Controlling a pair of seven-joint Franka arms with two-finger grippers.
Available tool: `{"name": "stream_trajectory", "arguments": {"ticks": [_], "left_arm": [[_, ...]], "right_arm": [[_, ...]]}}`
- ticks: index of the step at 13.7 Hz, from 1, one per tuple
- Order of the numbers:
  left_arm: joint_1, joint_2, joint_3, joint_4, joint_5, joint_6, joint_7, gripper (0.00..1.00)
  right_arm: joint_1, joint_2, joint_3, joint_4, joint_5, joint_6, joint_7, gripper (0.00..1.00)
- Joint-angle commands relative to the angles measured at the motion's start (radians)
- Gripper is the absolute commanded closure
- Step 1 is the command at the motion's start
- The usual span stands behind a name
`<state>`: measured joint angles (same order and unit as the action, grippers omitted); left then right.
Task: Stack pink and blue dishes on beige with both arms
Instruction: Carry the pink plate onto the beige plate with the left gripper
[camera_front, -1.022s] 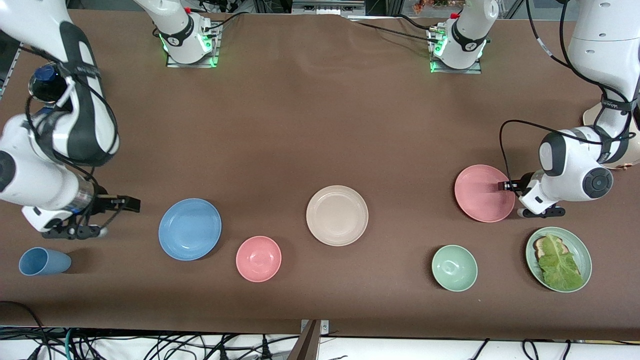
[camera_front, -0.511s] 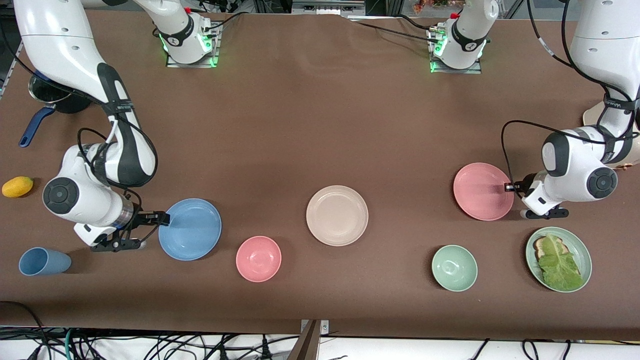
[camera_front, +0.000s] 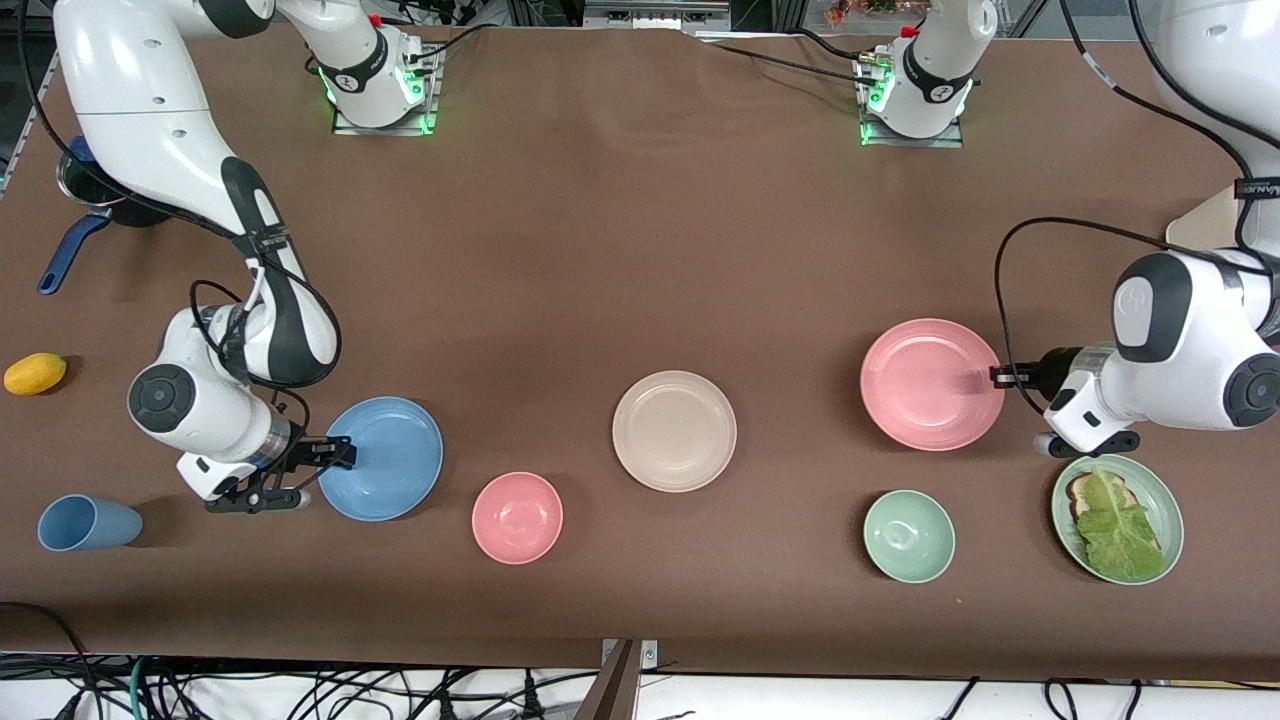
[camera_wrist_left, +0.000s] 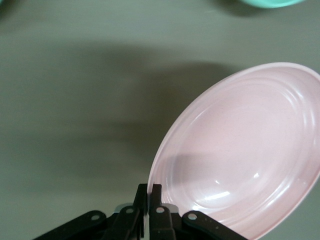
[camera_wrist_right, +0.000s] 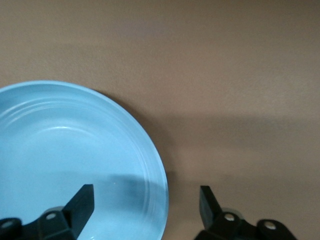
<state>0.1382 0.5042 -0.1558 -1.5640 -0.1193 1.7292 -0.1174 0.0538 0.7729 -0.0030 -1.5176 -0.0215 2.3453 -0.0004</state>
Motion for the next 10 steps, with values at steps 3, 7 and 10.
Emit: {"name": "stream_trajectory", "arguments": {"ticks": [3, 7, 10], "left_arm": [[-0.101, 0.06, -0.131, 0.068, -0.071, 0.05, -0.267, 1.0], [-0.268, 0.174, -0.13, 0.091, -0.063, 0.326, -0.463, 1.0], [-0.356, 0.258, -0.122, 0.125, -0.06, 0.49, -0.576, 1.0]], "right_arm": [[0.006, -0.003, 0.005, -0.018, 0.011, -0.001, 0.006, 0.56], [0.004, -0.003, 0.008, -0.041, 0.028, 0.005, 0.01, 0.82], [0.006, -0.004, 0.008, -0.041, 0.029, -0.003, 0.01, 1.0]]}}
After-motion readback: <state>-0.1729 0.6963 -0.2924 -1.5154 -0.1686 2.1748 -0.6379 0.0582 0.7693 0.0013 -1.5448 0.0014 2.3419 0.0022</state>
